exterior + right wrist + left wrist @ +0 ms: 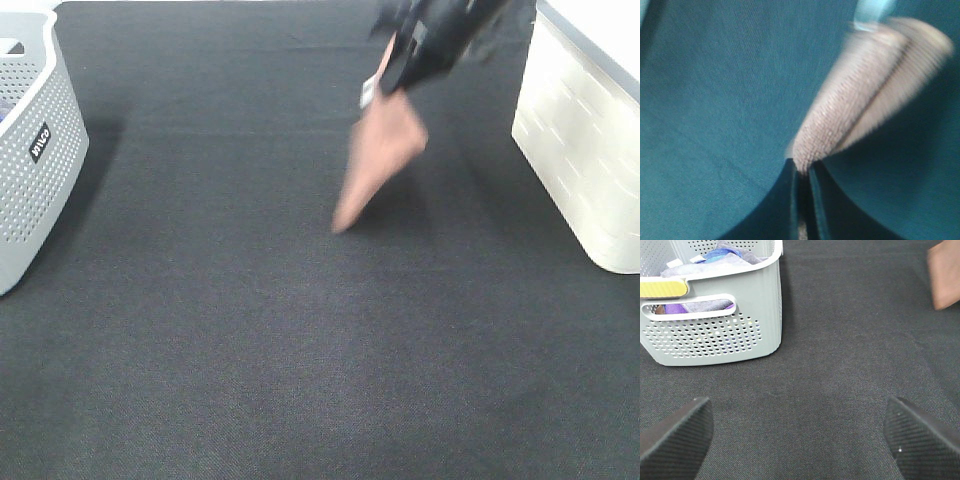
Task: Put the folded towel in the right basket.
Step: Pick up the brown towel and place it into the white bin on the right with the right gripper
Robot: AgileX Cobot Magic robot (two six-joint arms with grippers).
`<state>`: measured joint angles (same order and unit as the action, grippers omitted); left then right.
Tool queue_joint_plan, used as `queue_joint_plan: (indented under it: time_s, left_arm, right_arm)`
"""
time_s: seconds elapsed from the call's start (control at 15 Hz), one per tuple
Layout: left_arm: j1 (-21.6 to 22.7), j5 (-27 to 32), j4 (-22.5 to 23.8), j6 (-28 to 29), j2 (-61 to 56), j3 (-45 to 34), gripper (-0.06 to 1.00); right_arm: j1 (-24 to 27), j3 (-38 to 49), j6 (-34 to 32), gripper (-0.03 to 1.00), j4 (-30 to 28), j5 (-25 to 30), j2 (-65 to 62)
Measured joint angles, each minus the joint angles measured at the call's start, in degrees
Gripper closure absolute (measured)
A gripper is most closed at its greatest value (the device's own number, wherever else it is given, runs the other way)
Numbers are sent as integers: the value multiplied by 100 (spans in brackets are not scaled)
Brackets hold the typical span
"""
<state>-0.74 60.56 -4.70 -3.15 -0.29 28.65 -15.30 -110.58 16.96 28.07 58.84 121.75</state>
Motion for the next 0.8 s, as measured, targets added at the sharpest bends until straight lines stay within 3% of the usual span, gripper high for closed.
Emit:
queue_joint_plan:
  time_s: [0.33, 0.4, 0.67, 0.8]
  left_arm:
    - [0, 0, 0, 0, 0, 0, 7]
    - [0, 0, 0, 0, 0, 0, 7]
    - [0, 0, 0, 0, 0, 0, 7]
    - [0, 0, 0, 0, 0, 0, 7]
  right_arm:
    - [0, 0, -705, 97, -1673, 29, -1461]
    - [0, 0, -705, 97, -1673, 29, -1461]
    - [0, 0, -1616, 97, -3581, 40, -2332]
    - [143, 0, -1805, 97, -4091, 40, -2498]
